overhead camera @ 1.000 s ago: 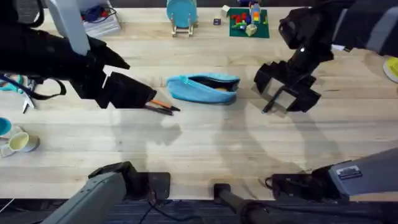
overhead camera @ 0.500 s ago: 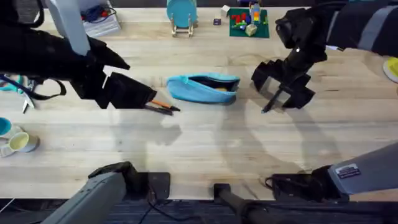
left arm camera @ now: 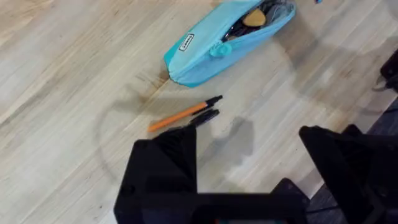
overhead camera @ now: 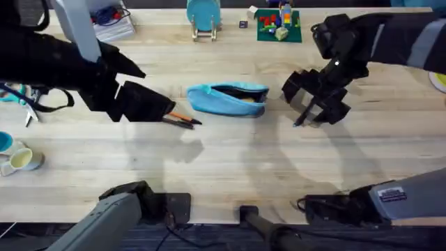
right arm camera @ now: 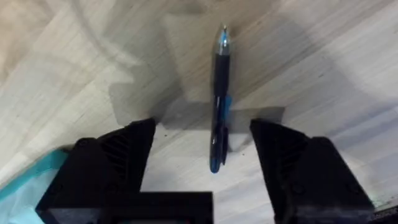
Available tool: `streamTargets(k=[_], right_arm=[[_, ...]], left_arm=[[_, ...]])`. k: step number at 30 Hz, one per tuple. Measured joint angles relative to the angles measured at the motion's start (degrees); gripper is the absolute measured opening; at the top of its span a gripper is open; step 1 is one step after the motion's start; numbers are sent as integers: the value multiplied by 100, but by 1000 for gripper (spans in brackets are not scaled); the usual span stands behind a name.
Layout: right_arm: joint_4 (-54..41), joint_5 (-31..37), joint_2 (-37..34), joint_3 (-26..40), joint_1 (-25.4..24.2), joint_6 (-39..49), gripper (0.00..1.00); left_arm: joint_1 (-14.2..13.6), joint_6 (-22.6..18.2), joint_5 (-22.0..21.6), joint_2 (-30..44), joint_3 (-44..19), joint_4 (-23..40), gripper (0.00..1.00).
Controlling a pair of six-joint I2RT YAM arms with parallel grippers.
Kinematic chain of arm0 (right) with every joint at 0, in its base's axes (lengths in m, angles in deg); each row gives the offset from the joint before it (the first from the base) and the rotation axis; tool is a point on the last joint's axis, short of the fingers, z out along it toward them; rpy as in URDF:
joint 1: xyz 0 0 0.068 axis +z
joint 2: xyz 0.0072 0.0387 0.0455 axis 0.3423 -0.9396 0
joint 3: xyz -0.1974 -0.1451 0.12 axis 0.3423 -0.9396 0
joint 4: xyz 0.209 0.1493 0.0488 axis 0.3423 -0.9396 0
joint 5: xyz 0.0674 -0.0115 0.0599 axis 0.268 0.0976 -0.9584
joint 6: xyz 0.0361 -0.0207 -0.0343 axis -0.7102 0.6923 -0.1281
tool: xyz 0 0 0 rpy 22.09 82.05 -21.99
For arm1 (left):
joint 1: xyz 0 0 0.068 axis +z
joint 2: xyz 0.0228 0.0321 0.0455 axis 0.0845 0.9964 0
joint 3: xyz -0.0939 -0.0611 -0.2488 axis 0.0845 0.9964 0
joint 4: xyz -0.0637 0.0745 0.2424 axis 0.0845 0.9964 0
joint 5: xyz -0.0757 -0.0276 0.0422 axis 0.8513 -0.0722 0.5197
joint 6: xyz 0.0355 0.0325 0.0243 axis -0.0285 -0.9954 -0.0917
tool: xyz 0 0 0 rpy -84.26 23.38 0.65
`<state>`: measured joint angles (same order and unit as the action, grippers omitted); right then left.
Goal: Unzip the bag, pick up the pens from the table one at a time and place them inside, then zip the bag closed.
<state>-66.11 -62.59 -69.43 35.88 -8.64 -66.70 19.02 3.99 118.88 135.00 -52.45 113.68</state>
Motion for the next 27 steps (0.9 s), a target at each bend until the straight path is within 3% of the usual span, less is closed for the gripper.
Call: streamTargets(k=[4,15,17,27], right_arm=[[-50,37,7,-15,-11,43,760],[23,-201,15,-26,-15,41,82],[31,-209,26,-26,-15,44,44],[28,-212,26,-26,-15,44,43]], left_arm=[[0,2,0,0,0,0,999],[0,1,0,0,0,0,999],[0,0,0,0,0,0,999],[0,1,0,-1,-1,0,999]])
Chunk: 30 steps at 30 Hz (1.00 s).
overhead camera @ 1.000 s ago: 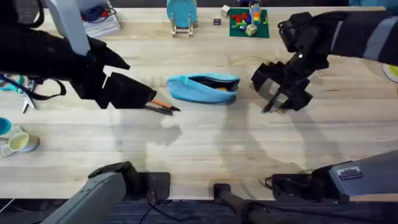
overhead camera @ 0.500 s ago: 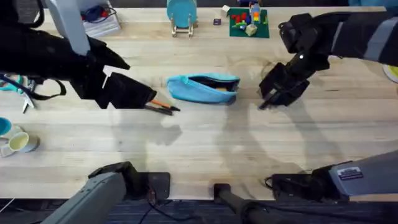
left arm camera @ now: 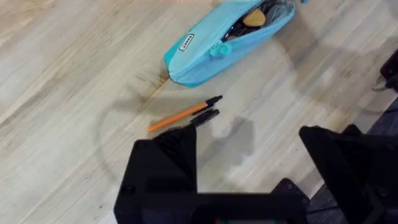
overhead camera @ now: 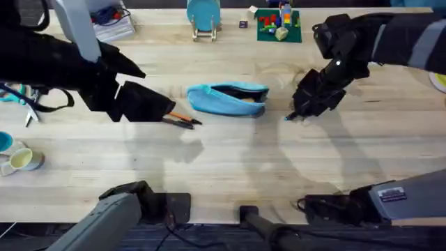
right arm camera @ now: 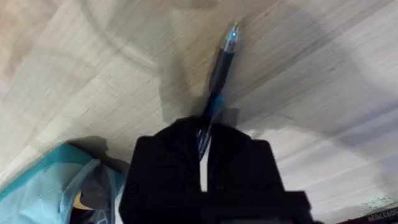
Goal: Unzip the bag, pick up the pens from the table one at a time and place them inside, then zip the bag closed.
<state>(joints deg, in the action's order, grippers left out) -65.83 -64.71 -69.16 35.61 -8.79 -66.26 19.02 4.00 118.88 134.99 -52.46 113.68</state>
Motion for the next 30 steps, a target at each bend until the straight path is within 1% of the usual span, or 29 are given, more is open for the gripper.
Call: streamTargets(k=[10,15,20,24,30], right_arm=[[-105,-11,-9,36,0,130,38],[-505,74,-144,221,2,219,34],[-738,234,-201,362,22,590,31],[-776,313,-201,675,22,1035,32],[-1020,352,-201,1376,22,1670,32]], left_arm=[[0,1,0,1,1,0,999],[0,-1,0,1,1,0,999],[0,0,0,0,1,0,999],[0,1,0,0,1,0,999],[0,0,-2,1,1,0,999]])
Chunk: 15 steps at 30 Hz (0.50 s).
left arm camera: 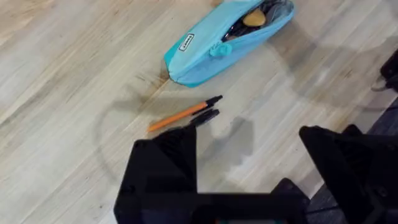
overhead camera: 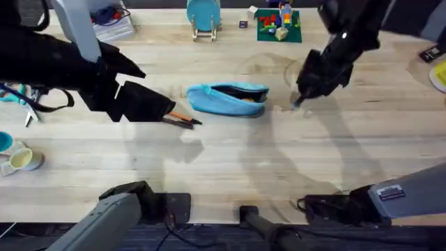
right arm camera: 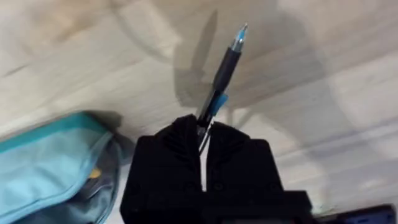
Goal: Unzip the bag, pick up the pens from the table one at a time and place them inside, then zip the bag closed.
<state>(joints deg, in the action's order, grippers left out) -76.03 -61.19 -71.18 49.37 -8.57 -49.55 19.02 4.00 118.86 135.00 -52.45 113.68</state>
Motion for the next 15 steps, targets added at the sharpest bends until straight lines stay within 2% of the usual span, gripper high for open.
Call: streamTargets(k=[15], right_arm=[[-329,0,0,1625,0,2094,32]], left_arm=[[0,1,0,-1,0,0,999]])
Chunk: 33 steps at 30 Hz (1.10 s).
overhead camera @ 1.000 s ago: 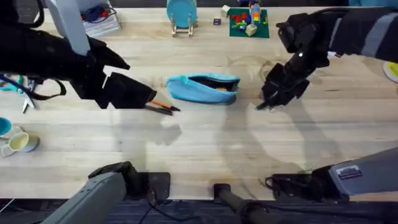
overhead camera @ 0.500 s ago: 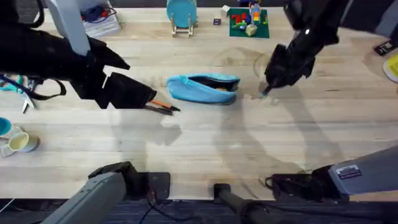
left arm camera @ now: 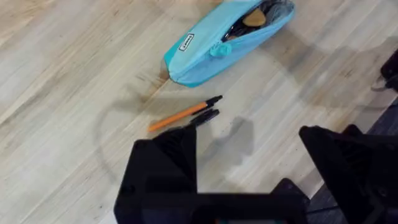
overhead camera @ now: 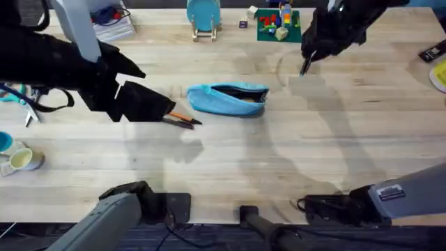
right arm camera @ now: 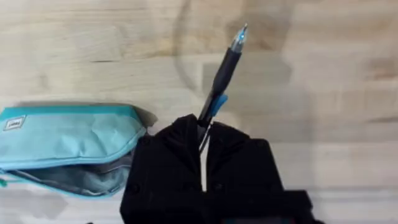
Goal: Unzip the bag, pick up the pens from the table one at a time and place them inside, then zip the bag closed.
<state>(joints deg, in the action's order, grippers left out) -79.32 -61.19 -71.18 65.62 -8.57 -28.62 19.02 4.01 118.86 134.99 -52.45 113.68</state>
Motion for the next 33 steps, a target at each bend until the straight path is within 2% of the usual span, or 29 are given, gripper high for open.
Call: streamTargets(k=[8,15,19,27,33], right_arm=[[13,-91,0,436,0,1384,32],[18,-1145,0,490,2,3058,32],[18,-1525,0,490,37,4222,32],[20,-1708,0,493,123,6473,31],[13,-1720,0,493,210,7142,30]], left_arm=[[0,-1,0,1,0,-4,999],[0,0,0,1,0,-24,999],[0,0,0,1,0,-24,999],[0,-1,0,-1,0,-24,999],[0,-1,0,0,0,-24,999]])
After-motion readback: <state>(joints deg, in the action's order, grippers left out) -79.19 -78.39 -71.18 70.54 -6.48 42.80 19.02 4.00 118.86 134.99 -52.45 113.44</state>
